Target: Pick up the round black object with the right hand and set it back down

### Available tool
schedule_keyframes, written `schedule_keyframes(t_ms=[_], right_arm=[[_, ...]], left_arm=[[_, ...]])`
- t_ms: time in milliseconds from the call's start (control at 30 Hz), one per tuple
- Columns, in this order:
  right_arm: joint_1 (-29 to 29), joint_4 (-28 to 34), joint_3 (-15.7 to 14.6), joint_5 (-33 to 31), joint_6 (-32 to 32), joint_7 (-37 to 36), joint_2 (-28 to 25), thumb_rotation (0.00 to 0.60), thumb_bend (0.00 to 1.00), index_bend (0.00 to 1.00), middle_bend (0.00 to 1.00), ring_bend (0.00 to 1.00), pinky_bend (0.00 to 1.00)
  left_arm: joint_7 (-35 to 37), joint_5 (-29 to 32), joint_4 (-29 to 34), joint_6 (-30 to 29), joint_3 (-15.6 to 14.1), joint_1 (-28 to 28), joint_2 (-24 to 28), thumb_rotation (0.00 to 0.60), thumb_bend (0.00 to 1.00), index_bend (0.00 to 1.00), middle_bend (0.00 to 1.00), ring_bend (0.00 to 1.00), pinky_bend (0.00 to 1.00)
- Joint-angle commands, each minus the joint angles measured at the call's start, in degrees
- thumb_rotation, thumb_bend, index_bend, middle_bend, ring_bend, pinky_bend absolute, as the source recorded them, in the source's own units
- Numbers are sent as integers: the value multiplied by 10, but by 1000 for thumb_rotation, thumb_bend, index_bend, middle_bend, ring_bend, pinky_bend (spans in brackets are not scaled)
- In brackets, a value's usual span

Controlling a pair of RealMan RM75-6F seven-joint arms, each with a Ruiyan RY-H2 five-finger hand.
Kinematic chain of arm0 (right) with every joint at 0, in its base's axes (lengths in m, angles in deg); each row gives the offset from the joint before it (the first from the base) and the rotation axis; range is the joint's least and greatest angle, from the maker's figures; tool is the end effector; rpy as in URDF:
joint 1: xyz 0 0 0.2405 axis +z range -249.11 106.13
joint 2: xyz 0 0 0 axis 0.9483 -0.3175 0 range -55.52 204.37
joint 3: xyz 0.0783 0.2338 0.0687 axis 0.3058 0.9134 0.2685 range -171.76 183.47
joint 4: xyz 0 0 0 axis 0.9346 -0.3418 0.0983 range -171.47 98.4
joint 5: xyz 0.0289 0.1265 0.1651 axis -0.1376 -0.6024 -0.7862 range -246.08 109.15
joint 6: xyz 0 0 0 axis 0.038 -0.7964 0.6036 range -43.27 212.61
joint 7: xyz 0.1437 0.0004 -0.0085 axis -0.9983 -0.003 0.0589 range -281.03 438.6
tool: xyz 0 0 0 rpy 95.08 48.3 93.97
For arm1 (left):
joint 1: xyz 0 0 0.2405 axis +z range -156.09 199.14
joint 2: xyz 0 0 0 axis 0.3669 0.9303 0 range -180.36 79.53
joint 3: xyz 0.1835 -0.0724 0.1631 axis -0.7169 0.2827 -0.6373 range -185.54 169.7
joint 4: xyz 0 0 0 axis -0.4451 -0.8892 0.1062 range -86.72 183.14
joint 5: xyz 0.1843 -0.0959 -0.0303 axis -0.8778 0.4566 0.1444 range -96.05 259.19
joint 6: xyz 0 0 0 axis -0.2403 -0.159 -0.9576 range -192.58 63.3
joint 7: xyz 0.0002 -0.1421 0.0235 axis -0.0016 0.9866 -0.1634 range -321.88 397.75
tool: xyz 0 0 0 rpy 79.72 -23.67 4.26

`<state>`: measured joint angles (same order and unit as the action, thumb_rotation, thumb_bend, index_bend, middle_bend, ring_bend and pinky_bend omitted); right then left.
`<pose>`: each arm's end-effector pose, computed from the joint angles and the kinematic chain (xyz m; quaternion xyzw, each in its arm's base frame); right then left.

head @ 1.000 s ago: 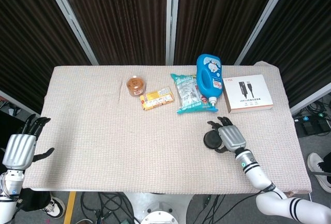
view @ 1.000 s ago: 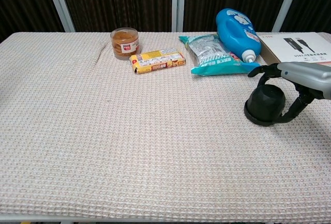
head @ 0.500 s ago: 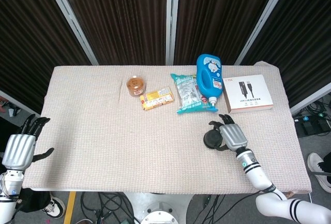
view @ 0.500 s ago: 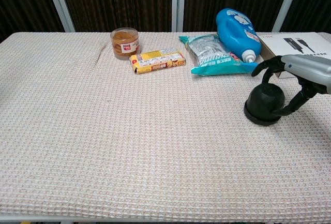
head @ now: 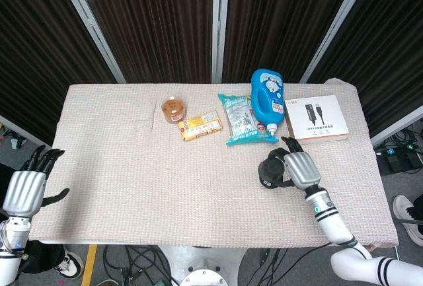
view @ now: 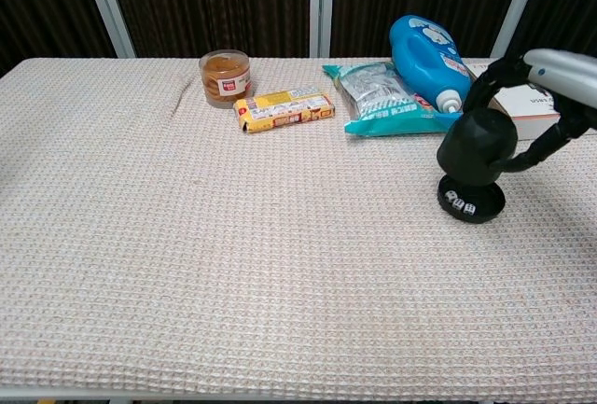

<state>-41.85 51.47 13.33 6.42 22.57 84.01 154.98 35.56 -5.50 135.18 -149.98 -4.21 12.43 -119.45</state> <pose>-0.2149 -0.3037 0.0354 0.6838 -0.4268 0.4058 0.4307 -0.3034 0.2079 0.1417 -0.6163 -0.3417 -0.4056 0.5822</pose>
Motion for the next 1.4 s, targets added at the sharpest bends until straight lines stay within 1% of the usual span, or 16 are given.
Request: schedule_keyframes(t_ms=[33, 167, 267, 433, 600, 733, 800, 900, 967, 1067, 1167, 1267, 1333, 1400], right_arm=[[-17, 22, 8, 12, -31, -13, -31, 600, 101, 422, 448, 39, 0], [-37, 17, 7, 3, -45, -30, -59, 600, 101, 423, 448, 38, 0], [-49, 0, -2, -8, -39, -42, -67, 600, 101, 424, 448, 38, 0], [-59, -37, -18, -18, -19, -57, -55, 600, 101, 424, 444, 38, 0], [-59, -70, -22, -21, -5, -61, -36, 600, 101, 424, 440, 38, 0], [-59, -84, -21, -26, 4, -60, -29, 600, 101, 424, 430, 38, 0], [-58, -85, -23, -28, 14, -60, -31, 600, 86, 395, 400, 30, 0], [-57, -80, -24, -28, 24, -66, -37, 600, 13, 230, 244, 0, 0], [-58, -78, -24, -23, 24, -74, -40, 600, 0, 158, 168, 0, 0], [-59, -72, -23, -18, 24, -81, -48, 600, 0, 85, 85, 0, 0], [-63, -60, -23, -9, 14, -88, -59, 600, 0, 59, 53, 0, 0], [-74, -34, -20, 17, -20, -111, -76, 600, 0, 56, 44, 0, 0], [-87, -16, -17, 49, -64, -137, -92, 600, 0, 56, 42, 0, 0], [-104, -3, -13, 76, -116, -134, -108, 600, 3, 56, 42, 0, 0]], left_arm=[[-1, 0, 1, 0, 0, 0, 0, 600, 133, 169, 154, 62, 306], [-3, -1, 3, 0, 0, 0, 1, 600, 132, 169, 154, 62, 306], [-5, -1, 5, 0, 0, 0, 1, 600, 132, 169, 154, 62, 306], [-9, -1, 7, 0, 0, -1, 1, 600, 133, 170, 154, 62, 306], [-11, 1, 10, -1, 0, 1, 4, 600, 133, 169, 154, 62, 306], [-12, 1, 11, 0, -1, 1, 3, 600, 133, 169, 154, 62, 305], [-13, 1, 10, 1, -1, 1, 2, 600, 133, 169, 154, 62, 305], [-13, 0, 11, 0, 0, 0, 2, 600, 133, 170, 154, 62, 306], [-13, 0, 12, -1, 0, 0, 3, 600, 133, 170, 154, 62, 306], [-14, -1, 13, -2, 0, 1, 4, 600, 133, 169, 154, 62, 306], [-17, -1, 16, -4, 0, 2, 5, 600, 133, 169, 154, 62, 306], [-21, -1, 21, -6, 1, 2, 7, 600, 133, 169, 154, 62, 306], [-24, 0, 26, -8, 2, 3, 9, 600, 133, 169, 154, 62, 306], [-28, 1, 30, -9, 3, 3, 12, 600, 133, 169, 154, 62, 306]])
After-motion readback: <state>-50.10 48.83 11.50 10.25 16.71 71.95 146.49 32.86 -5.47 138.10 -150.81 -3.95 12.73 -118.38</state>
